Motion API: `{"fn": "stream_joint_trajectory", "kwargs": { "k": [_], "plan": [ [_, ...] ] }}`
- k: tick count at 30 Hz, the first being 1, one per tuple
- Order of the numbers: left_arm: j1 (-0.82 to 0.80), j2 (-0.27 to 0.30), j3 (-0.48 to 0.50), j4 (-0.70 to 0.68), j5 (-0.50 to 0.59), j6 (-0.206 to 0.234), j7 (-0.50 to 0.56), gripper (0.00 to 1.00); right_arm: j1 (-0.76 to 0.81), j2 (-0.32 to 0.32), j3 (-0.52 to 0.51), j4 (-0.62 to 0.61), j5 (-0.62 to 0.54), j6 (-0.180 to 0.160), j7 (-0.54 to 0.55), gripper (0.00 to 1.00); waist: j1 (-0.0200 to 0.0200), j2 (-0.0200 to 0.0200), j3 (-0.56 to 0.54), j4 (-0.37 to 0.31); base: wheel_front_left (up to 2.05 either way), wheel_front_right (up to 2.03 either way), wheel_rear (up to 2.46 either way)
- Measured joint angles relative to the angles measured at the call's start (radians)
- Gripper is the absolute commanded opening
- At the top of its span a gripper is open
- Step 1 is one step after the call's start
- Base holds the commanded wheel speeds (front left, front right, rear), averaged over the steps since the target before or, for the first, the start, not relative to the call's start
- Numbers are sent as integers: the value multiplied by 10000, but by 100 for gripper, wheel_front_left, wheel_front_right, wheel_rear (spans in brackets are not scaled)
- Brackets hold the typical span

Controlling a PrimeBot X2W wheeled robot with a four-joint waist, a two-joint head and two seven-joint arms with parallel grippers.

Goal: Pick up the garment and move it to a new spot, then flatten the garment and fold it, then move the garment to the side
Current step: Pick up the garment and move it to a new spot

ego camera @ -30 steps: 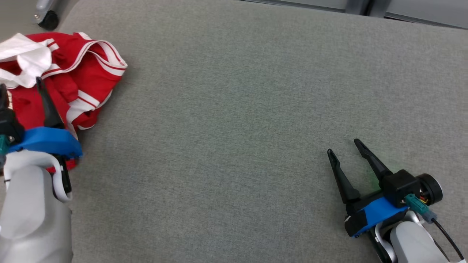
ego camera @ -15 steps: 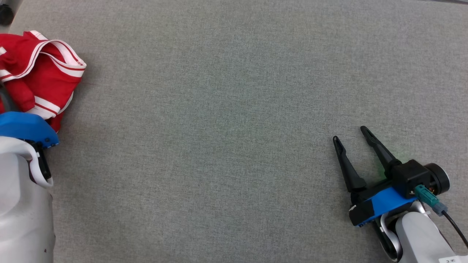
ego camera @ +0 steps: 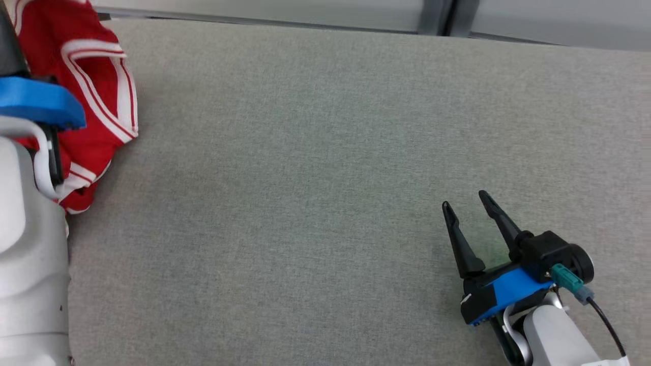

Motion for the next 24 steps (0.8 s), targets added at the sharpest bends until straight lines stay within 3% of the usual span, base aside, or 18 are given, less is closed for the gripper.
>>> {"fn": "stream_joint_trajectory", "kwargs": {
  "k": [7, 15, 21, 24],
  "plan": [
    [-547, -593, -1014, -957, 136, -554, 0, 0, 252, 359, -92, 290, 31, 0, 19, 100, -1, -2, -663, -909, 0, 0, 0],
    [-600, -1745, -2113, -1333, -151, -821, 0, 0, 244, 518, -140, 391, 40, 0, 15, 100, 0, -1, -832, -2693, 0, 0, 0],
    [-399, -2157, -3162, -1273, -794, -871, -2, 0, 221, 594, -90, 458, 102, 0, 15, 100, 0, -2, -821, -4019, 0, 0, 0],
    [-275, -2153, -3839, -1241, -1682, -786, 0, 0, 204, 627, 50, 476, 169, 0, 17, 100, -1, -2, -784, -4693, 0, 0, 0]
  ]
}}
